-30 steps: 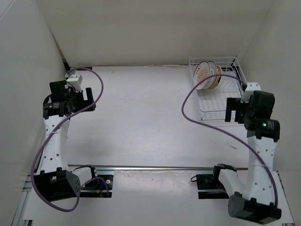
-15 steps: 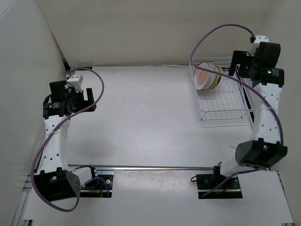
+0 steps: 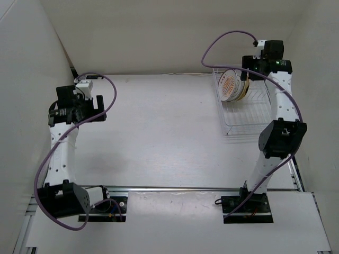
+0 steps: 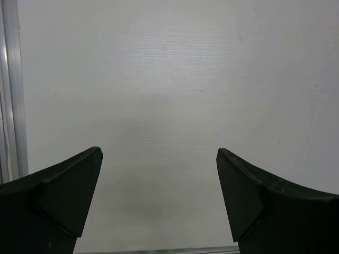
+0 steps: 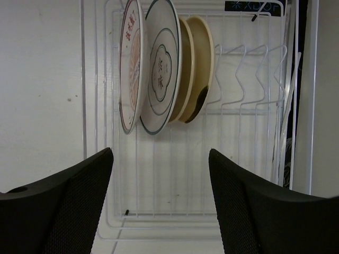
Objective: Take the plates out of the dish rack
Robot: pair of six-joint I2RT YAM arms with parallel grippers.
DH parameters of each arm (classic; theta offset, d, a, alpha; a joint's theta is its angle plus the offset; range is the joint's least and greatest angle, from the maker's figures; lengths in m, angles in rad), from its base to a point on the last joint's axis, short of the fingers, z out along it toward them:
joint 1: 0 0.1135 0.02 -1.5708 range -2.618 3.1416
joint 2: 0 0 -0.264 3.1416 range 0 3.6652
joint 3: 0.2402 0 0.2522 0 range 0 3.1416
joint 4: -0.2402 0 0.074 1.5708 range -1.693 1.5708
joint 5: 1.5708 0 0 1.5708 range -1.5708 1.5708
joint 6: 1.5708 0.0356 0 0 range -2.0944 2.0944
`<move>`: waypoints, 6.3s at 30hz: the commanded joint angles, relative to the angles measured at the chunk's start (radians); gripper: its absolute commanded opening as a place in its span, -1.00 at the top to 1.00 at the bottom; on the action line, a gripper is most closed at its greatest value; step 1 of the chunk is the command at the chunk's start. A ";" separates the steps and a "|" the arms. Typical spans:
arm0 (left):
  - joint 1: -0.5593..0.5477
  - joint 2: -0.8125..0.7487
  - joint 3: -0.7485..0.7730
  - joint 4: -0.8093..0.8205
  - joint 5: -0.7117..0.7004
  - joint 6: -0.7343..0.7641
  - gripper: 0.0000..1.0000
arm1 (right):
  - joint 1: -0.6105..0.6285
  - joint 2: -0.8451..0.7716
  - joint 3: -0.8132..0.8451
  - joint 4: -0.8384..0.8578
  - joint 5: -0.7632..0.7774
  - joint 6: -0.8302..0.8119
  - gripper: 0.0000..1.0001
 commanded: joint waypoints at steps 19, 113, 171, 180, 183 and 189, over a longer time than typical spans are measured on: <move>0.003 0.471 0.454 -0.003 0.141 0.019 -1.00 | 0.075 0.260 0.224 0.050 0.026 -0.018 -0.39; -0.408 0.607 0.446 0.081 0.981 -0.278 0.04 | 0.332 0.050 -0.173 0.102 -1.169 0.327 1.00; 0.176 1.224 0.791 0.376 0.745 -0.604 0.78 | -0.121 -0.798 -0.578 -0.505 -0.163 -0.288 -0.91; 0.176 1.244 0.791 0.356 0.676 -0.584 0.16 | -0.121 -0.827 -0.596 -0.514 -0.163 -0.270 -0.91; 0.176 1.244 0.791 0.319 0.608 -0.558 0.00 | -0.121 -0.836 -0.607 -0.505 -0.173 -0.259 -0.91; 0.176 1.209 0.791 0.268 0.489 -0.524 -0.21 | -0.121 -0.846 -0.616 -0.493 -0.164 -0.250 -0.91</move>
